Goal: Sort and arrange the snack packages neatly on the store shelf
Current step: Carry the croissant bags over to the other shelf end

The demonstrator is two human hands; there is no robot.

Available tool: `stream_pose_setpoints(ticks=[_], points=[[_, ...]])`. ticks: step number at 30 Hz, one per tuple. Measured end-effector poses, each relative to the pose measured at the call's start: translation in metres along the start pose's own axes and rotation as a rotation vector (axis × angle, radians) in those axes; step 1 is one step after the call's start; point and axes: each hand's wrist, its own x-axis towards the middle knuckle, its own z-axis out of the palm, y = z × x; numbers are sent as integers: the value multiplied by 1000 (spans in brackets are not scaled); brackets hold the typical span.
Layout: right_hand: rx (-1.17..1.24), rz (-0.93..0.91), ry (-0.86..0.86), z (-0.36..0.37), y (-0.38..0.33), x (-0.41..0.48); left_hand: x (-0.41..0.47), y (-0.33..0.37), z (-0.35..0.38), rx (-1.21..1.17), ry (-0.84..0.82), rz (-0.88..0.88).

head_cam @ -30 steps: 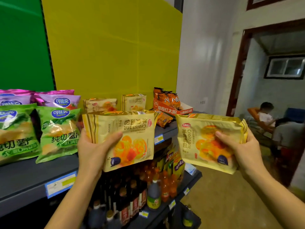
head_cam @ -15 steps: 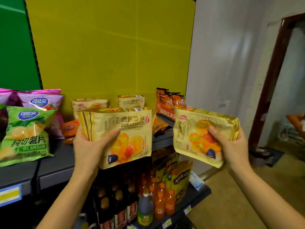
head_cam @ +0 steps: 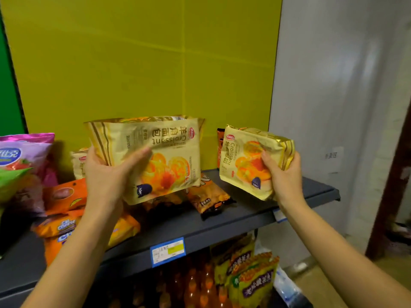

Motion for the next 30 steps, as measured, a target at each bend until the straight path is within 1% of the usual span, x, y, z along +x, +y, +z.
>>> stream_pose_setpoints(ticks=[5, 9, 11, 13, 14, 15, 16, 18, 19, 20, 21, 23, 24, 25, 26, 30], points=[[-103, 32, -84, 37, 41, 34, 23, -1, 5, 18, 33, 38], [-156, 54, -151, 60, 73, 48, 27, -1, 7, 84, 70, 73], [-199, 86, -216, 65, 91, 56, 25, 1, 9, 103, 103, 77], [-250, 170, -292, 67, 100, 61, 22, 2, 11, 113, 136, 79], [-307, 201, -315, 66, 100, 62, 20, 3, 12, 115, 148, 80], [-363, 194, -316, 64, 99, 59, 19, 3, 13, 116, 159, 82], [-392, 127, -291, 59, 93, 52, 17, 2, 12, 119, 170, 84], [-369, -169, -199, 52, 81, 30, 14, 2, 12, 134, 188, 86], [-356, -295, -200, 51, 74, 21, 12, 1, 12, 145, 195, 86], [-382, -338, -286, 54, 70, 16, 10, 1, 12, 157, 202, 85], [-440, -294, -437, 58, 69, 15, 8, 2, 13, 167, 211, 83], [-633, -59, -773, 73, 71, 15, 4, 1, 15, 190, 227, 79], [-696, 32, -888, 79, 74, 15, 1, 1, 16, 203, 228, 76], [-713, 91, -953, 84, 76, 16, -2, 1, 18, 212, 227, 71], [-683, 127, -977, 87, 80, 17, -4, 0, 19, 217, 225, 66], [-540, 188, -962, 81, 84, 26, -10, -2, 31, 193, 225, 47]])
